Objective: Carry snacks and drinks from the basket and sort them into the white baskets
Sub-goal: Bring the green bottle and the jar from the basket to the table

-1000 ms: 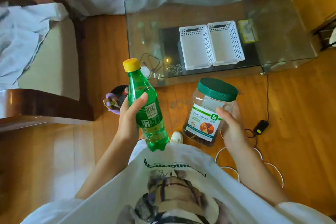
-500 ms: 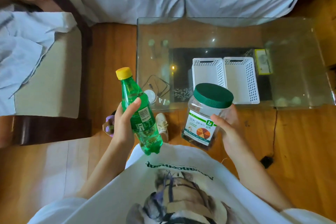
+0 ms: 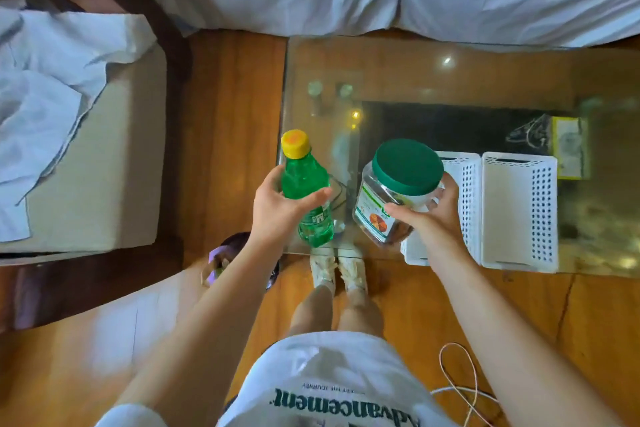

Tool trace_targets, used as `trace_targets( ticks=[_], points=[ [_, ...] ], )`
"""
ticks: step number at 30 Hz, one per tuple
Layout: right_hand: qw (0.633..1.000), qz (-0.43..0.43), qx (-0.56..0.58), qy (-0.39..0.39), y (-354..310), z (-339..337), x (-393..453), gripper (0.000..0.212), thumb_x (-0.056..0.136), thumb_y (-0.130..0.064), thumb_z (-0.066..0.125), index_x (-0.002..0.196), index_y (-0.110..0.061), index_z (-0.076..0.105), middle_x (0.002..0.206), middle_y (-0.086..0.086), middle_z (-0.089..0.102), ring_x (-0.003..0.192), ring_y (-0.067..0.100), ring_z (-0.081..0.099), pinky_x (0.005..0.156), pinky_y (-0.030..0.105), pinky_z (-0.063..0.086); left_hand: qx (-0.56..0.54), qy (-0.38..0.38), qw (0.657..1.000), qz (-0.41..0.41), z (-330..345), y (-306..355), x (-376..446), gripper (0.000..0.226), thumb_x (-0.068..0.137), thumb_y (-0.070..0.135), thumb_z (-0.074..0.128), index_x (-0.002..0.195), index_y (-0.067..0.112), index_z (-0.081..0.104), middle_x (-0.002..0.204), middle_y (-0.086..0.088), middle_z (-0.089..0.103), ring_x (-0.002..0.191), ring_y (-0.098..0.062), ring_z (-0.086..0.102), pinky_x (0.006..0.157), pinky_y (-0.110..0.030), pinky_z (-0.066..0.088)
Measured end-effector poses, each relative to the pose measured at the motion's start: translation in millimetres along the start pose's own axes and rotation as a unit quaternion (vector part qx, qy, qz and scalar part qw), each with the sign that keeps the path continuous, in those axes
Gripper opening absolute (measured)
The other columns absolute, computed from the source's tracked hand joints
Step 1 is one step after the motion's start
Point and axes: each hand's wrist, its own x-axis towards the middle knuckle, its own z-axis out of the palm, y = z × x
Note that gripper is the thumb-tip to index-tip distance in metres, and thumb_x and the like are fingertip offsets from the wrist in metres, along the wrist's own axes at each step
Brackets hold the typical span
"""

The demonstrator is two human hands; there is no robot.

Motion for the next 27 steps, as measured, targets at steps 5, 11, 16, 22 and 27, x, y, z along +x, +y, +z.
trace_targets(
  ticks=[5, 11, 16, 22, 27],
  points=[
    [0.996, 0.01, -0.086, -0.025, 28.8, 19.3, 67.4, 0.09, 0.06, -0.007, 0.083, 0.121, -0.039, 0.025, 0.121, -0.013, 0.036, 0.112, 0.008, 0.04, 0.076, 0.009, 0.036, 0.057, 0.011, 0.998, -0.028, 22.6, -36.5, 60.5, 0.068, 0.051, 0.024, 0.09, 0.11, 0.016, 0.059, 0.105, -0.002, 0.068, 0.099, -0.021, 0.064, 0.091, -0.048, 0.052],
    [0.989, -0.004, -0.147, -0.013, 53.4, 38.3, 130.1, 0.096, 0.058, -0.013, 0.085, 0.128, -0.034, 0.023, 0.13, -0.005, 0.04, 0.117, 0.014, 0.042, 0.088, 0.021, 0.043, 0.078, 0.028, 0.996, -0.027, 39.1, -67.8, 111.3, 0.061, 0.037, 0.023, 0.084, 0.086, 0.04, 0.052, 0.089, 0.017, 0.061, 0.088, -0.006, 0.059, 0.083, -0.037, 0.053],
    [0.986, 0.0, -0.165, 0.018, 67.1, 50.8, 157.9, 0.099, 0.058, -0.013, 0.085, 0.131, -0.03, 0.021, 0.136, 0.0, 0.039, 0.111, 0.011, 0.039, 0.093, 0.026, 0.043, 0.072, 0.031, 0.997, -0.023, 44.0, -84.2, 138.8, 0.068, 0.044, 0.005, 0.088, 0.096, 0.031, 0.053, 0.091, 0.019, 0.059, 0.087, -0.004, 0.058, 0.078, -0.027, 0.05],
    [0.991, 0.01, -0.132, 0.031, 95.0, 61.4, 161.9, 0.1, 0.06, 0.0, 0.081, 0.131, -0.027, 0.017, 0.129, -0.004, 0.032, 0.11, 0.009, 0.04, 0.062, -0.007, 0.037, 0.078, -0.009, 0.997, -0.014, 45.7, -91.1, 144.3, 0.067, 0.049, -0.002, 0.087, 0.092, 0.032, 0.049, 0.097, 0.014, 0.059, 0.088, 0.001, 0.057, 0.084, -0.035, 0.05],
    [0.992, 0.012, -0.122, 0.034, 104.9, 61.7, 156.7, 0.102, 0.06, -0.002, 0.082, 0.129, -0.034, 0.014, 0.132, -0.003, 0.03, 0.112, 0.009, 0.039, 0.072, -0.003, 0.038, 0.062, -0.027, 0.997, -0.021, 46.2, -91.7, 144.0, 0.068, 0.05, -0.003, 0.086, 0.1, 0.023, 0.048, 0.1, 0.012, 0.057, 0.093, -0.006, 0.057, 0.087, -0.035, 0.049]
  ],
)
